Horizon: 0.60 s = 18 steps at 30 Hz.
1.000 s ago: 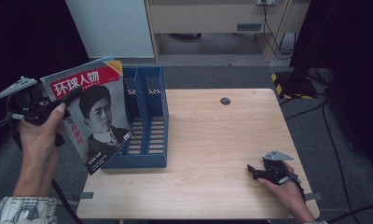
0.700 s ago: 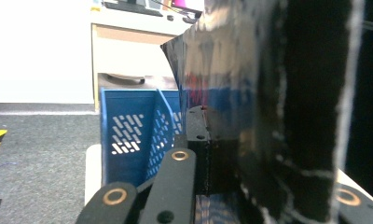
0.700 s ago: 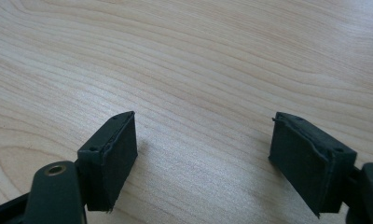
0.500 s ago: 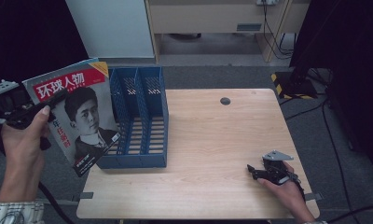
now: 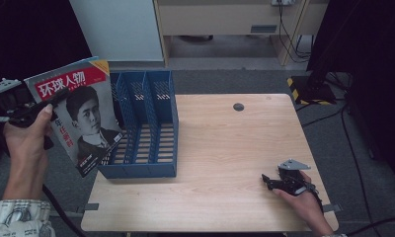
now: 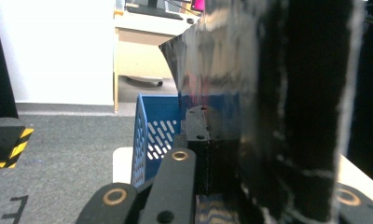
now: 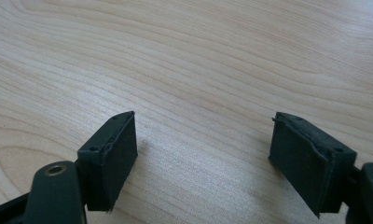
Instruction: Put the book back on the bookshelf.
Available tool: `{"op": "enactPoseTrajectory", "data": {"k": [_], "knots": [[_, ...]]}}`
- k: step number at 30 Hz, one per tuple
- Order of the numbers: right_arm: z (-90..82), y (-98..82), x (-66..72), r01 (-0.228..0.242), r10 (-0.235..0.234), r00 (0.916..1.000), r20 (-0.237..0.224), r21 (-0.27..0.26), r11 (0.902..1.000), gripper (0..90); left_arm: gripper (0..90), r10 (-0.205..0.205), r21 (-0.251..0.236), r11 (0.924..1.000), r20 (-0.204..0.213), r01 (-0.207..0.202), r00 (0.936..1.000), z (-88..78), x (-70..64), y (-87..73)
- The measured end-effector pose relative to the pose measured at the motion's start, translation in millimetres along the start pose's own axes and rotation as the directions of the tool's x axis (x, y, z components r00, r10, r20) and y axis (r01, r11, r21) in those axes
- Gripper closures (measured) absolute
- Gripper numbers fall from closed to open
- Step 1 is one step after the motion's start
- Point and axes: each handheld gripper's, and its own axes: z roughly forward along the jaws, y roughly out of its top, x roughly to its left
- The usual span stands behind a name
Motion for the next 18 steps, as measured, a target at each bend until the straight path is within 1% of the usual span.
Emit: {"op": "enactPoseTrajectory", "data": {"k": [2, 5, 8, 18], "knots": [[0.0, 0.0, 0.0, 0.001, -0.001, 1.0000, 0.000, -0.001, 1.0000, 23.2, 86.8, -0.003, -0.004, 1.0000, -0.007, 0.003, 1.0000, 4.4, 3.6, -1.5], [0.0, 0.0, 0.0, 0.003, -0.003, 1.0000, 0.001, -0.001, 1.0000, 23.3, 86.9, -0.008, 0.001, 1.0000, -0.014, 0.008, 0.9999, 7.4, 5.5, -2.2], [0.0, -0.1, 0.2, 0.002, -0.002, 1.0000, 0.002, -0.001, 1.0000, 23.4, 86.9, 0.001, -0.015, 0.9999, -0.017, -0.001, 0.9999, 12.9, 8.3, -1.4], [0.0, -0.2, 0.2, 0.002, -0.002, 1.0000, 0.002, -0.001, 1.0000, 23.4, 86.9, -0.006, -0.041, 0.9991, -0.026, 0.005, 0.9996, 27.2, 13.8, -5.1]]}}
